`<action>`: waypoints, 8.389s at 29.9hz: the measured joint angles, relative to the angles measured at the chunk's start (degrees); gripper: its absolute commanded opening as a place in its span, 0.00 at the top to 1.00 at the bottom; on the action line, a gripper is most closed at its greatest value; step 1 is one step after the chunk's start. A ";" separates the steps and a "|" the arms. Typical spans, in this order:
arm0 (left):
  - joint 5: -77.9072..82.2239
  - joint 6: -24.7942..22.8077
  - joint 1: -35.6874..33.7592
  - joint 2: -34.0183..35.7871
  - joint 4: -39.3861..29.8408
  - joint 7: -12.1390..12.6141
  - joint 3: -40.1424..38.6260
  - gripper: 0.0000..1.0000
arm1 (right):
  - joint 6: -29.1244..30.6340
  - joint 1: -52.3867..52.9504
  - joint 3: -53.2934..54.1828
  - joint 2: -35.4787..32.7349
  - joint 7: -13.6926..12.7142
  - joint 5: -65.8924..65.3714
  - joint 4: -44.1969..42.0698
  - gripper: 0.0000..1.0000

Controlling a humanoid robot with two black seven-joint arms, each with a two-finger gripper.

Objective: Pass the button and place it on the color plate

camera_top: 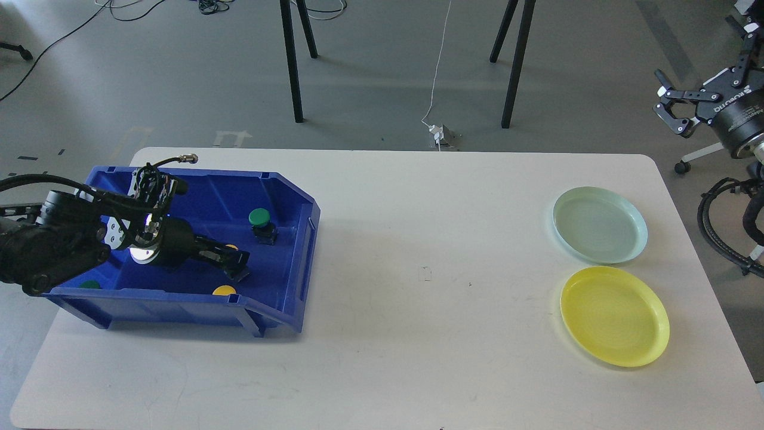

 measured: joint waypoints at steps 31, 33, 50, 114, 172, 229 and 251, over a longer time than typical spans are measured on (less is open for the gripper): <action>-43.80 -7.64 -5.82 11.03 -23.99 0.01 -29.64 0.89 | 0.00 0.19 2.87 1.09 -0.05 -2.33 -1.19 0.00; -48.88 -7.64 -5.07 4.42 -19.74 0.01 -29.91 0.89 | 0.00 0.18 2.72 0.98 -0.02 -5.90 1.20 0.00; -55.66 -7.63 1.46 -18.24 -1.55 0.01 -36.01 0.89 | 0.00 -3.07 1.03 13.90 6.29 -28.43 15.91 0.00; -56.22 -7.62 1.57 -18.98 0.27 -0.02 -36.15 0.23 | -7.64 8.45 -7.83 30.51 13.37 -31.88 8.01 0.94; -56.21 -7.63 1.69 -20.20 0.89 0.01 -36.48 0.08 | -42.33 -34.87 -16.44 -14.90 7.20 -35.18 35.40 0.28; 21.54 -7.63 7.97 7.55 6.60 0.00 -22.67 0.08 | -15.46 -25.31 15.06 -2.99 4.92 -19.73 31.02 0.04; 21.40 -7.63 9.91 2.50 12.48 0.00 -22.70 0.11 | -15.43 -26.27 15.22 -3.14 5.00 -19.73 31.02 0.04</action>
